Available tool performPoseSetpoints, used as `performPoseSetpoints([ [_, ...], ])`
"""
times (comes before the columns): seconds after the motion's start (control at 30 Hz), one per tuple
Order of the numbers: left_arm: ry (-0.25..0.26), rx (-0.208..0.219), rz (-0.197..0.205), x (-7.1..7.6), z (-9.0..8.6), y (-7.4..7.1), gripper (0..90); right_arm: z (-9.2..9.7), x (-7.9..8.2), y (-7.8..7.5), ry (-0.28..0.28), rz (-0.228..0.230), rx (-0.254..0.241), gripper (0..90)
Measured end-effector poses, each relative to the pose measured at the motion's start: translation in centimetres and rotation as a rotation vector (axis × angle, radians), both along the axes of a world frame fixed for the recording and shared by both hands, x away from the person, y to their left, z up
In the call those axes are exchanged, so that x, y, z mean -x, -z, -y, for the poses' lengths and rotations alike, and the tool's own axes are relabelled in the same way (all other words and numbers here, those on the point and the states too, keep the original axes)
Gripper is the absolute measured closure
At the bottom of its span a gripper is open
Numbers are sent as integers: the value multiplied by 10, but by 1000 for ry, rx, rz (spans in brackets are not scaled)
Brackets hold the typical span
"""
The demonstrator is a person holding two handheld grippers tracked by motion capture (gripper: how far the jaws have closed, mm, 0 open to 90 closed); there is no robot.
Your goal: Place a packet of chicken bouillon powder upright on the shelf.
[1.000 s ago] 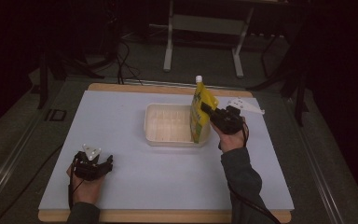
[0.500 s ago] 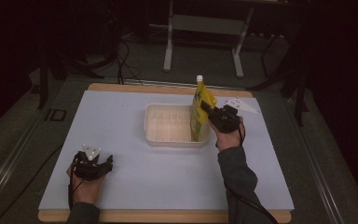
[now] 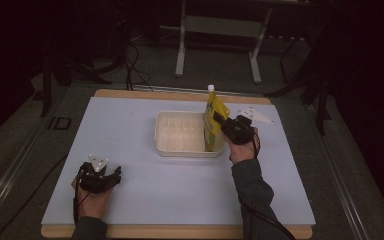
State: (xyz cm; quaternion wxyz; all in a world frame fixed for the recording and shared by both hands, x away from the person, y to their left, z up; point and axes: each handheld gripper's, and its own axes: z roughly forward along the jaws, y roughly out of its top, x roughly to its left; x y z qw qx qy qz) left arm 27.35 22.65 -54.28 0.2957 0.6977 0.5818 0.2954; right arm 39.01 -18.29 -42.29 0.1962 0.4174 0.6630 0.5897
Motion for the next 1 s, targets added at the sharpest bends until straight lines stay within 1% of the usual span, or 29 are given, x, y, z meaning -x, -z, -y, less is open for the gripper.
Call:
performPoseSetpoints([
  [0.1,0,1,-1,0,0,0,332,0,1,1,0,-10,7,900],
  [0.23,-1,-1,0,0,0,0,332,0,0,1,-13,-25,41,900],
  [0.3,0,-1,0,0,0,0,332,0,-1,1,-12,-35,49,900],
  [0.53,0,0,-1,0,0,0,332,1,-4,-2,-12,-85,57,900],
  [0.77,0,-2,0,0,0,0,332,-3,-8,-4,-10,-122,108,900],
  [0.83,0,-1,-1,0,0,0,332,-4,-9,-5,-13,-134,114,900],
  [0.9,0,-2,-1,0,0,0,332,-5,-11,-7,-10,-158,113,900],
  [1.0,0,-2,-1,0,0,0,332,-6,-12,-9,-12,-174,123,900],
])
